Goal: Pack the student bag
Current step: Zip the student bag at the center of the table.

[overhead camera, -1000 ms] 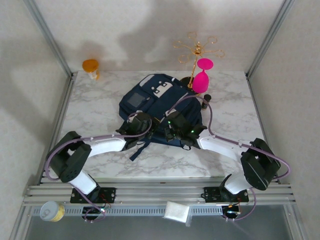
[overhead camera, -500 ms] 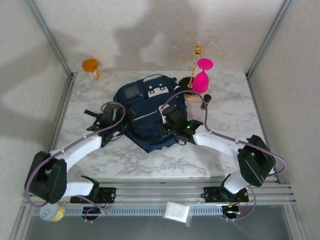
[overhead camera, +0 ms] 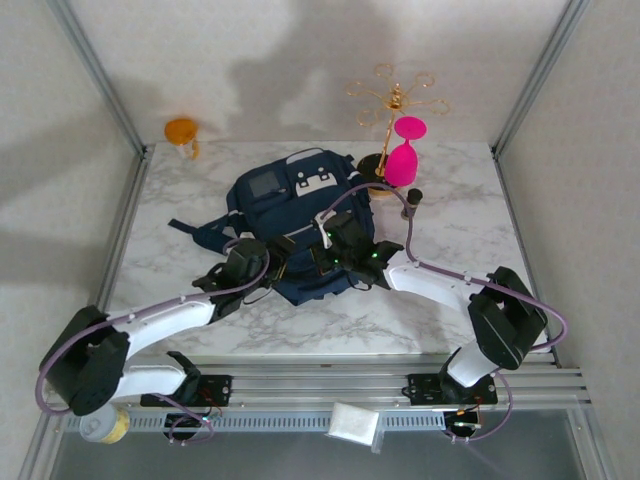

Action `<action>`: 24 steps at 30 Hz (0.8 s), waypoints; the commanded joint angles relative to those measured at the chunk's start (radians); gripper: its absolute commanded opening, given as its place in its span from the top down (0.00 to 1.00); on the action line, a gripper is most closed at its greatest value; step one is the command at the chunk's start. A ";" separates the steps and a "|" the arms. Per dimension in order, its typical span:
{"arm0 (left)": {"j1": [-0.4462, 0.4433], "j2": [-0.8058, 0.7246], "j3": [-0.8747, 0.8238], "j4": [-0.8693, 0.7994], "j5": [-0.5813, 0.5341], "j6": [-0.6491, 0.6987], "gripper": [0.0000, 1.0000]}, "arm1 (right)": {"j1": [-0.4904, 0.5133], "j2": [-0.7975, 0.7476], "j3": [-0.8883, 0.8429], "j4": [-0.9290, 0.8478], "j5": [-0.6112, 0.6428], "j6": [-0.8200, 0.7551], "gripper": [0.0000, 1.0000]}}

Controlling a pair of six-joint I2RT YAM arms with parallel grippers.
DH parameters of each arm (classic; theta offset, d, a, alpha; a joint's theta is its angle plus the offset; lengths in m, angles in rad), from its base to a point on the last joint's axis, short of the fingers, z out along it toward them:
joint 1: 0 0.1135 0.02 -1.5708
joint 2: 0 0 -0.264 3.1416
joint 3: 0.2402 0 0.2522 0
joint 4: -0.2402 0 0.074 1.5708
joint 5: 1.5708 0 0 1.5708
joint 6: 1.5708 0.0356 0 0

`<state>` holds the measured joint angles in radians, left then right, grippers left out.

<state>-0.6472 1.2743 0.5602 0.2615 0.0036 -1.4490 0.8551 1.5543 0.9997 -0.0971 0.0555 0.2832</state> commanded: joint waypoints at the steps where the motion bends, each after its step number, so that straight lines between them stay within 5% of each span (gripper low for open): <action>1: -0.011 0.068 0.097 0.070 -0.117 -0.081 0.41 | 0.001 -0.007 -0.009 0.033 -0.015 -0.013 1.00; 7: -0.020 0.142 0.116 0.061 -0.191 -0.147 0.68 | -0.002 -0.004 0.011 -0.003 0.030 -0.057 1.00; 12: 0.008 0.083 0.121 -0.073 -0.287 -0.078 0.98 | -0.016 -0.025 0.011 -0.061 0.101 -0.062 1.00; 16: 0.067 -0.006 0.100 -0.187 -0.307 0.022 1.00 | -0.030 -0.058 -0.005 -0.094 0.135 -0.083 1.00; 24: 0.346 -0.192 0.050 -0.356 -0.194 0.355 1.00 | -0.065 -0.112 -0.006 -0.207 0.179 -0.161 1.00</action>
<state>-0.4103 1.1488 0.6315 0.0143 -0.0795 -1.2884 0.8276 1.4796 0.9981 -0.1730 0.1478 0.1581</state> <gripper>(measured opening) 0.051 0.053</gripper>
